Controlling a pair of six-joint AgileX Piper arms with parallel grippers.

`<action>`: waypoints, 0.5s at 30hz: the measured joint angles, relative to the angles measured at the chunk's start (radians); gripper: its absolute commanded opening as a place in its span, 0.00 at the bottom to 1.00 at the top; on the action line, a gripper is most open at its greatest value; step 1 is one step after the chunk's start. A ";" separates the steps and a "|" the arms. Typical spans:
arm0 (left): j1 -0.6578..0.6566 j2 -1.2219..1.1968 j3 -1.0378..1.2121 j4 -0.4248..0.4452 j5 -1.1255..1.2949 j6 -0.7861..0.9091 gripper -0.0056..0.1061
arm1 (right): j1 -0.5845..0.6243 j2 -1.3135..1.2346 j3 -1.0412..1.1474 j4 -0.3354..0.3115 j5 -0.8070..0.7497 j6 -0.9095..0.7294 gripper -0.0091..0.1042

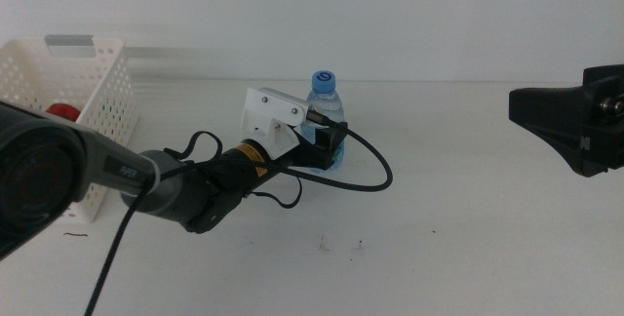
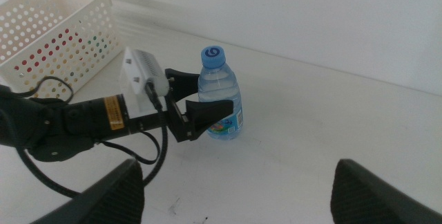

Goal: Use arms to grab the bottles and put them into the dustbin to the left of the table.

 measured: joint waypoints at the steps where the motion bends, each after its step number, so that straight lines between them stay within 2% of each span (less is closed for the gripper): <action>1: 0.000 0.011 -0.013 0.000 0.000 0.000 0.89 | 0.000 0.000 0.000 0.000 0.000 0.000 0.89; 6: 0.000 0.057 -0.064 0.009 -0.002 -0.015 0.89 | 0.000 0.000 0.000 0.000 0.000 0.000 0.89; 9: 0.000 0.079 -0.086 0.009 -0.004 -0.024 0.84 | 0.000 0.000 0.000 0.000 0.000 0.000 0.89; 11: 0.000 0.086 -0.088 0.009 -0.004 -0.029 0.76 | 0.000 0.000 0.000 0.000 0.000 0.000 0.89; 15: 0.002 0.086 -0.090 0.018 -0.006 -0.029 0.49 | 0.000 0.000 0.000 0.000 0.000 0.000 0.89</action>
